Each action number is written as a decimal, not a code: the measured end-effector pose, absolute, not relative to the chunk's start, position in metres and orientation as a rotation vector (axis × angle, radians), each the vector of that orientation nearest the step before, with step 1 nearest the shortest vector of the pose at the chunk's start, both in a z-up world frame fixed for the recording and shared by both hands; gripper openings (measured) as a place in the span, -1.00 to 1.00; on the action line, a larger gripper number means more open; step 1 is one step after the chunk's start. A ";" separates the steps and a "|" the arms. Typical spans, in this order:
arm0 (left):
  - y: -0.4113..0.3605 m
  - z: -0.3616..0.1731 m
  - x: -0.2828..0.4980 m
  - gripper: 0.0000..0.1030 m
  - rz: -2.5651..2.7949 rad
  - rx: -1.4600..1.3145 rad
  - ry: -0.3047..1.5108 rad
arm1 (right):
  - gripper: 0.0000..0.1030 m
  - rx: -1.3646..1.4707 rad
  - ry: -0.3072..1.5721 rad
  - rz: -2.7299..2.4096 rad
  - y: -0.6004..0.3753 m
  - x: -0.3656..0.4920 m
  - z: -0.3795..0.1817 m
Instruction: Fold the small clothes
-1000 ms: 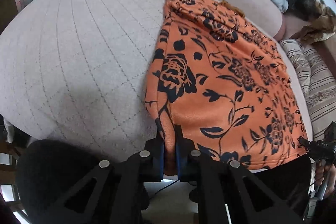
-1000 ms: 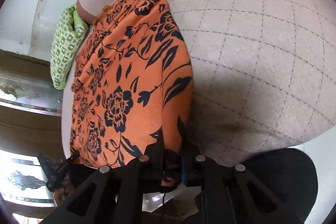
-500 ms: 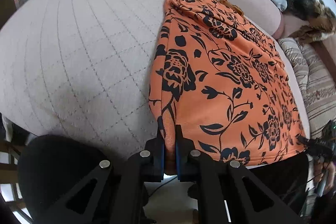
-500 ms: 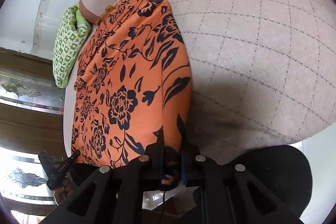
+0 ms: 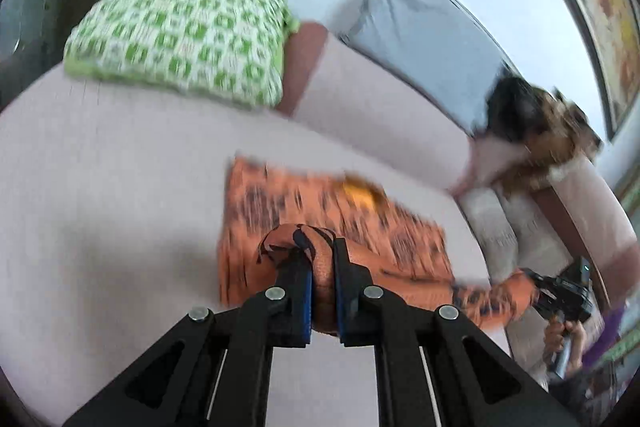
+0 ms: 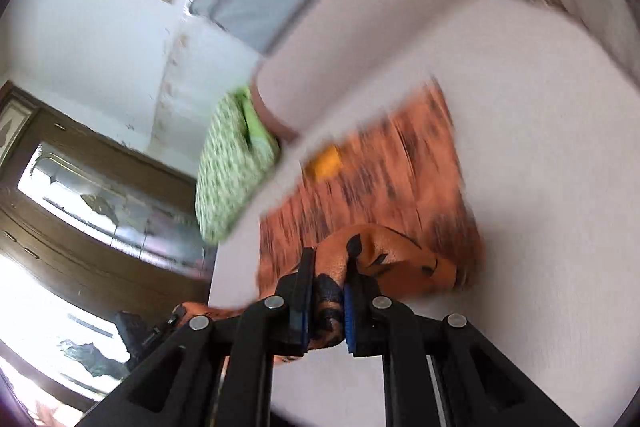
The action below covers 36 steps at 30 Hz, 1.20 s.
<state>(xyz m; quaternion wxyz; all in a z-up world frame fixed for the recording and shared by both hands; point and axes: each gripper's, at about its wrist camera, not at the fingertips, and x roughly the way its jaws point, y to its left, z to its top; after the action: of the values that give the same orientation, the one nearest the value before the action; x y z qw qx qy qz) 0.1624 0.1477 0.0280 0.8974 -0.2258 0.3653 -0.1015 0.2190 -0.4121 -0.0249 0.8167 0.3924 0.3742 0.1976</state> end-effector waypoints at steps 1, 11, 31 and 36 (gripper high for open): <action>0.146 0.023 0.189 -0.62 -0.189 -0.452 0.751 | -0.69 0.855 0.781 0.415 -0.413 0.244 -0.025; 0.172 -0.100 0.289 0.30 0.066 -0.413 0.952 | 0.66 0.647 0.906 0.192 -0.387 0.320 -0.122; 0.114 -0.043 0.207 -0.74 -0.118 -0.218 0.946 | -0.68 0.488 1.041 0.279 -0.333 0.286 -0.093; 0.128 -0.046 0.119 -0.70 -0.119 -0.263 0.977 | -0.67 0.496 1.063 0.305 -0.341 0.209 -0.084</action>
<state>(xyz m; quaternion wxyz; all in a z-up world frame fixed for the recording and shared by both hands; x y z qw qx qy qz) 0.1193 0.1276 -0.0464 0.8731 -0.1261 0.4675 -0.0570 0.2093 -0.3407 -0.0839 0.8219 0.2330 0.4996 0.1436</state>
